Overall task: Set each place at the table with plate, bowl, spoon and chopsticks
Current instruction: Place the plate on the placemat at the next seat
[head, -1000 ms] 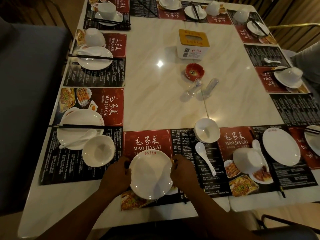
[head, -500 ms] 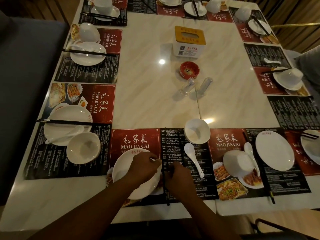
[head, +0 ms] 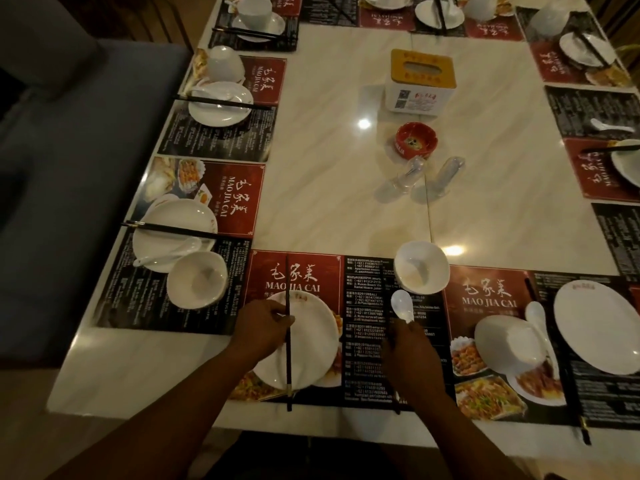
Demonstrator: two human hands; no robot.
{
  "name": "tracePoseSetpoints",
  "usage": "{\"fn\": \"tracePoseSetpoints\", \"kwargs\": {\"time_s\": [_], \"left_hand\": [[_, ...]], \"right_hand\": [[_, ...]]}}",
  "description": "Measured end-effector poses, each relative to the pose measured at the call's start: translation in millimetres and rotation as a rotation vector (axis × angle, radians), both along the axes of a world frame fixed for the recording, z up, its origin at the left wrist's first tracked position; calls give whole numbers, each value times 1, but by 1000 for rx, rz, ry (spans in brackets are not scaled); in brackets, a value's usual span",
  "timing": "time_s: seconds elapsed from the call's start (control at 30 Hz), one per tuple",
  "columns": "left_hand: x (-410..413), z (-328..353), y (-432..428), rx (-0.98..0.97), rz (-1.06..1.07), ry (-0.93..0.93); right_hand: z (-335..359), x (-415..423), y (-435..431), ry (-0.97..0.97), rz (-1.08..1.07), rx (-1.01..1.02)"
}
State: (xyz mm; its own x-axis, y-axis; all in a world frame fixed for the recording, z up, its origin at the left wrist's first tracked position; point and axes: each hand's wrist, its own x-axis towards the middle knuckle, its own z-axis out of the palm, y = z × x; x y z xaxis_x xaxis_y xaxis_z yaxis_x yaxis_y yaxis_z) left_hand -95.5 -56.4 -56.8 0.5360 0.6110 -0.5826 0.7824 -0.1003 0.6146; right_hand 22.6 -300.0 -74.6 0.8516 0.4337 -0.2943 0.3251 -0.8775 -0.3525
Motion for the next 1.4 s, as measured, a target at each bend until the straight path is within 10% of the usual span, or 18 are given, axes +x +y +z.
{"fn": "tracePoseSetpoints", "kwargs": {"time_s": [0.73, 1.4], "left_hand": [[-10, -13, 19, -106, -192, -44], [-36, -7, 71, 336, -570, -126]], "right_hand": [[24, -56, 77, 322, -155, 138], [13, -109, 128, 239, -251, 165]]}}
